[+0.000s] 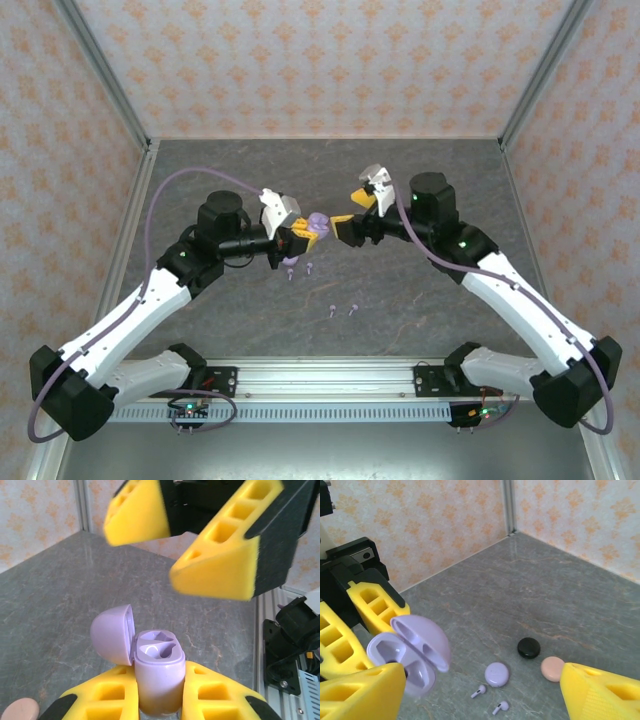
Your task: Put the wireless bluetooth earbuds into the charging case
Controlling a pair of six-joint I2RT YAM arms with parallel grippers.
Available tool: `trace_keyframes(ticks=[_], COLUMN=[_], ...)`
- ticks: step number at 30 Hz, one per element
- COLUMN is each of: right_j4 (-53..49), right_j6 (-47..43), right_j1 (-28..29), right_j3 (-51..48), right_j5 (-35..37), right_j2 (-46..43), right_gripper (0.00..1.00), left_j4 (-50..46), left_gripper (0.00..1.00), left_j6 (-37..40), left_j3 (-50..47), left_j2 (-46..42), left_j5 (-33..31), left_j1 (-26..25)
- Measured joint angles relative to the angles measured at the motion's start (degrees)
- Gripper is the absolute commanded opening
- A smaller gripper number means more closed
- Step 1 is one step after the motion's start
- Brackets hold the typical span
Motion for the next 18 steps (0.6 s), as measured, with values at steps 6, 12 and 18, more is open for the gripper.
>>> trace_keyframes(ticks=[6, 12, 18], right_j4=[-6.9, -15.7, -19.0], right_j6=[4.9, 18.3, 30.9], right_j1=[0.0, 0.1, 4.7], right_j3=[-0.2, -1.7, -6.9], right_j5=[7.8, 9.3, 10.2], right_j2=[-3.8, -1.5, 2.0], right_gripper=[0.80, 0.71, 0.66], left_j4=[-0.4, -1.7, -2.1], left_gripper=[0.07, 0.03, 0.02], left_j6=[0.0, 0.4, 0.9], left_j3=[-1.4, -3.3, -4.0], left_j2=[-3.3, -9.0, -12.9], left_j5=[-4.3, -9.0, -11.3], left_j1=[0.0, 0.0, 0.0])
